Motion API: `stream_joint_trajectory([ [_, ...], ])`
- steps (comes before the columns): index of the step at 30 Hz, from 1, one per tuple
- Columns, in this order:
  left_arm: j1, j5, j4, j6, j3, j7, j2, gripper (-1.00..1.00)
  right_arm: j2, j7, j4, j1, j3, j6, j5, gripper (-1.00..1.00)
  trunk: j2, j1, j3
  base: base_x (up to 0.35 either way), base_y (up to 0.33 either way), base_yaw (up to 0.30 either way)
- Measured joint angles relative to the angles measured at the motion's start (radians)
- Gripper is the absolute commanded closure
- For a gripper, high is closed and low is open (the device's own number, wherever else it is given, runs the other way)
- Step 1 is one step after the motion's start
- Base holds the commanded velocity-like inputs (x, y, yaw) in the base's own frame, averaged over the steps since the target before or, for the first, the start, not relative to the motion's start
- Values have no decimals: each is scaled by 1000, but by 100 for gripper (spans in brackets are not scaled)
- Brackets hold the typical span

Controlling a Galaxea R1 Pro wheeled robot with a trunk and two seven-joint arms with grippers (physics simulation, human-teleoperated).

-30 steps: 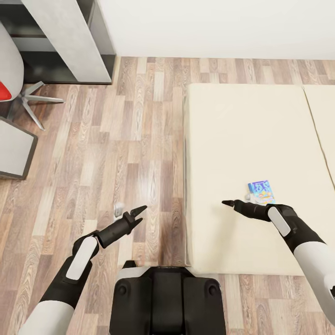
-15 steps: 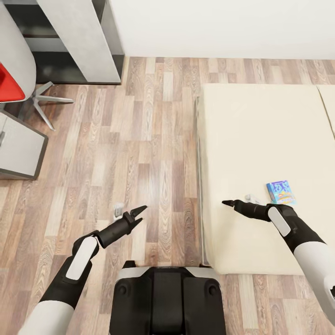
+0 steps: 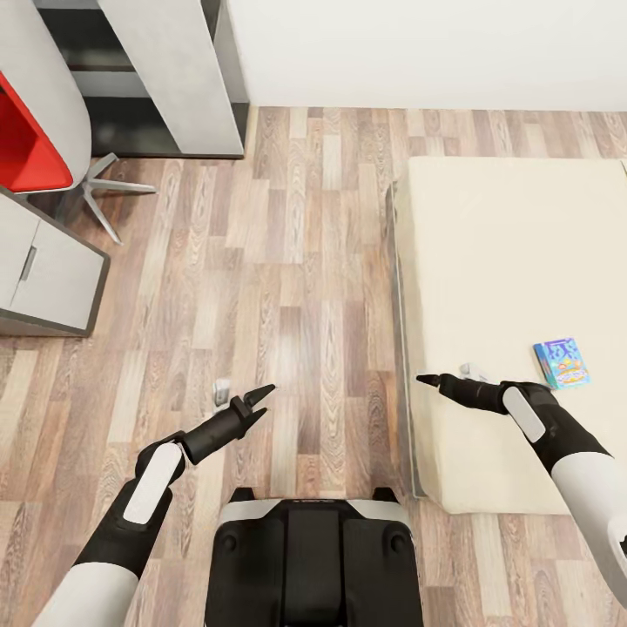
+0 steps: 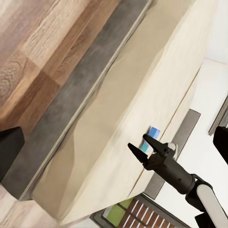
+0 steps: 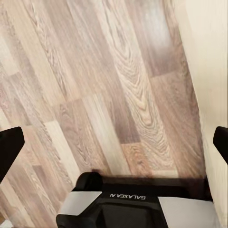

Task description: Put all the toys in the child's room - the three board games (two on the bed and one on the table), the two jigsaw puzzles on the table, and the tennis ball on the table - inside the toy box on the table in the child's room.

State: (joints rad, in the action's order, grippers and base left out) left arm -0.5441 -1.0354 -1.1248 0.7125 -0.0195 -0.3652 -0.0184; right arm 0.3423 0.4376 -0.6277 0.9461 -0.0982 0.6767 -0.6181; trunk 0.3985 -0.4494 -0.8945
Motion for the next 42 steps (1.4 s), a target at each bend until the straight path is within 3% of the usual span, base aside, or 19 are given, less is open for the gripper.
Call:
stream_joint_trajectory([
  [9,0,0,0,0,0,0,0,-100,8,0,-11,0,0,0,1,-100,0,0,0,0,288,-59],
  [24,0,1,1,0,0,0,0,-100,60,-13,-13,42,2,0,1,-100,0,0,0,0,178,-252],
  [30,0,2,0,0,0,1,0,-100,110,-80,-7,118,2,-3,-1,-100,0,0,0,0,26,-280],
  [36,0,-1,-6,0,1,1,1,-100,179,-134,14,219,4,-37,-1,-100,0,0,0,0,7,-279],
  [37,0,-7,-21,0,0,0,1,-100,210,-145,23,255,17,-70,0,-100,0,0,0,0,2,-229],
  [42,4,-9,-61,1,1,1,1,-100,231,-150,22,271,31,-96,-1,-100,0,0,0,0,1,-110],
])
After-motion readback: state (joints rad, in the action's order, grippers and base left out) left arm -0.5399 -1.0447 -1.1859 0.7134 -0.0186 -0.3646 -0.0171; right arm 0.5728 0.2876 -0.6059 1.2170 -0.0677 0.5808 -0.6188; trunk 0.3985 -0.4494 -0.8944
